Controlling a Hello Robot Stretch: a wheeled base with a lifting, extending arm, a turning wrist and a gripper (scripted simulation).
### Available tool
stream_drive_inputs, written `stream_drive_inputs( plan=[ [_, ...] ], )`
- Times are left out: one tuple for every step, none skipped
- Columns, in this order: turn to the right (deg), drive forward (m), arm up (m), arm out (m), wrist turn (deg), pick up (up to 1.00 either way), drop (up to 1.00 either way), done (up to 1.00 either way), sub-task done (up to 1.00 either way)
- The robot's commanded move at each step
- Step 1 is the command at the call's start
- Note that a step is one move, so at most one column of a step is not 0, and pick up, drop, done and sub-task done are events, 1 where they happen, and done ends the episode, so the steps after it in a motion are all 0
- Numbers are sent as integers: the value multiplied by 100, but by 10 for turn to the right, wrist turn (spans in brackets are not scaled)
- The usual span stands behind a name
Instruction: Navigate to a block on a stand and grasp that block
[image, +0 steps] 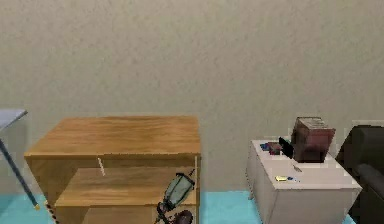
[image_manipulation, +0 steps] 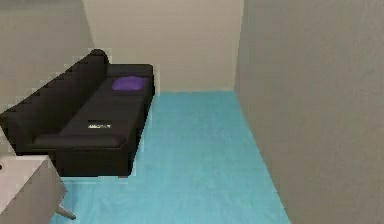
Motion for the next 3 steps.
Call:
stream_drive_inputs(
  plan=[
    [0,30,0,0,0,0,0,0,0],
    [-450,0,0,0,0,0,0,0,0],
    [-90,0,0,0,0,0,0,0,0]
  ],
)
